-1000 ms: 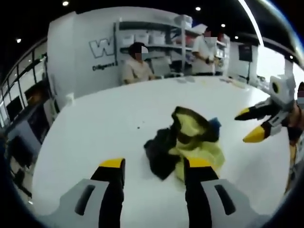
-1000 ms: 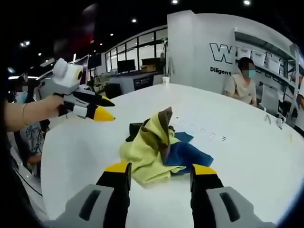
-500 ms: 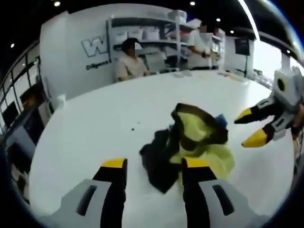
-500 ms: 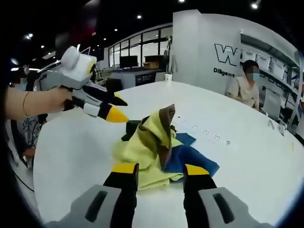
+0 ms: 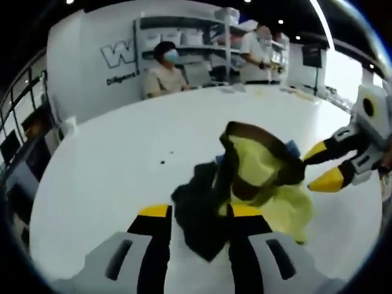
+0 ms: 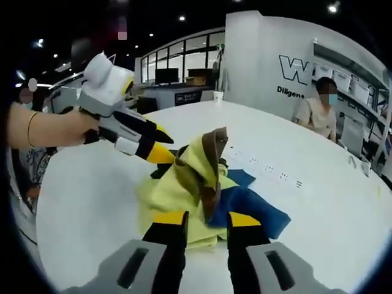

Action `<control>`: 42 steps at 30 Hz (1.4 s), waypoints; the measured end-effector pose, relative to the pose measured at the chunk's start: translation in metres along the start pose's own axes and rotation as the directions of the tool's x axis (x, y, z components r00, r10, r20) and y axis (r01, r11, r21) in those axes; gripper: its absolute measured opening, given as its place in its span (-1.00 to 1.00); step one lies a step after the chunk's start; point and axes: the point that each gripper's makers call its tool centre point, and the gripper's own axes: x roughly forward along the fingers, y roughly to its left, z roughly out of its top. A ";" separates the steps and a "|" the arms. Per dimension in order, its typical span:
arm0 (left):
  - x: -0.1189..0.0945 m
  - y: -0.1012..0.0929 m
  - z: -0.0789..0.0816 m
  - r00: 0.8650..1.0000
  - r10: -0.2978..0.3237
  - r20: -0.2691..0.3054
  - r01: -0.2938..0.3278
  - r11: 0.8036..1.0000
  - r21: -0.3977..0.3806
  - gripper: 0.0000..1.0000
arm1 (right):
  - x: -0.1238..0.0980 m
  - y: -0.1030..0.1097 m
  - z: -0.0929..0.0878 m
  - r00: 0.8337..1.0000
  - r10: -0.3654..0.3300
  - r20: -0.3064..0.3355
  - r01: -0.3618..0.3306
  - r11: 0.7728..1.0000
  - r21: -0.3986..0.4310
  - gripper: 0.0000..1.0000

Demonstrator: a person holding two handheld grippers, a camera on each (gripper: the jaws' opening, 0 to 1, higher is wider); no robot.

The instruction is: Fold the garment on the visible template until the final outline fits inside the template.

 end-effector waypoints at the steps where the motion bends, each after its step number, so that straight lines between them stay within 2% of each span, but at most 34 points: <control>1: 0.003 -0.002 0.000 1.000 -0.006 0.004 0.006 1.000 0.007 -0.45 | 0.002 0.000 -0.001 1.000 -0.002 -0.001 0.002 1.000 -0.003 -0.65; 9: 0.019 -0.006 -0.004 0.998 -0.056 0.008 0.056 0.998 -0.012 -0.68 | 0.007 -0.005 -0.009 0.999 -0.016 -0.029 0.016 1.000 -0.014 -0.72; 11: 0.021 -0.009 -0.003 0.997 -0.074 0.009 0.074 0.997 -0.015 -0.71 | 0.007 -0.008 -0.010 0.999 -0.028 -0.030 0.028 1.000 -0.006 -0.74; 12: 0.024 -0.014 0.003 0.994 -0.106 0.028 0.107 0.994 -0.014 -0.69 | 0.006 -0.010 -0.009 0.999 -0.041 -0.029 0.040 0.999 -0.008 -0.76; 13: 0.026 -0.015 0.006 0.993 -0.110 0.044 0.111 0.994 -0.007 -0.68 | 0.007 -0.010 -0.008 0.999 -0.040 -0.025 0.040 0.999 -0.010 -0.78; 16: 0.030 -0.015 0.002 0.996 -0.093 -0.001 0.093 0.996 0.006 -0.75 | 0.010 -0.008 -0.007 0.999 -0.027 -0.023 0.027 1.000 -0.013 -0.87; 18: 0.031 -0.018 0.004 0.995 -0.097 0.005 0.097 0.995 0.002 -0.77 | 0.012 -0.007 -0.009 0.999 -0.028 -0.030 0.028 0.999 -0.015 -0.86; 20: 0.032 -0.018 0.006 0.994 -0.106 0.014 0.106 0.994 0.000 -0.90 | 0.013 -0.007 -0.010 0.999 -0.029 -0.034 0.029 0.999 -0.013 -0.90; 21: 0.034 -0.022 0.004 0.991 -0.130 0.011 0.130 0.991 -0.010 -1.00 | 0.013 -0.007 -0.012 0.999 -0.032 -0.044 0.031 0.999 -0.022 -0.91; 22: 0.033 -0.023 0.002 0.991 -0.135 0.004 0.135 0.991 -0.014 -1.00 | 0.013 -0.007 -0.014 0.998 -0.032 -0.051 0.031 0.999 -0.021 -0.93; 24: 0.033 -0.023 0.000 0.992 -0.124 0.003 0.124 0.992 -0.010 -1.00 | 0.011 -0.007 -0.014 0.998 -0.034 -0.053 0.033 0.999 -0.020 -1.00; 30: 0.022 -0.021 0.003 0.991 -0.134 0.020 0.134 0.991 -0.005 -1.00 | 0.008 -0.009 -0.014 0.998 -0.042 -0.052 0.040 0.998 -0.046 -1.00; 42: -0.001 -0.022 0.000 0.987 -0.150 0.058 0.152 0.988 -0.022 -1.00 | -0.003 -0.007 -0.009 1.000 -0.019 -0.020 0.018 1.000 -0.023 -1.00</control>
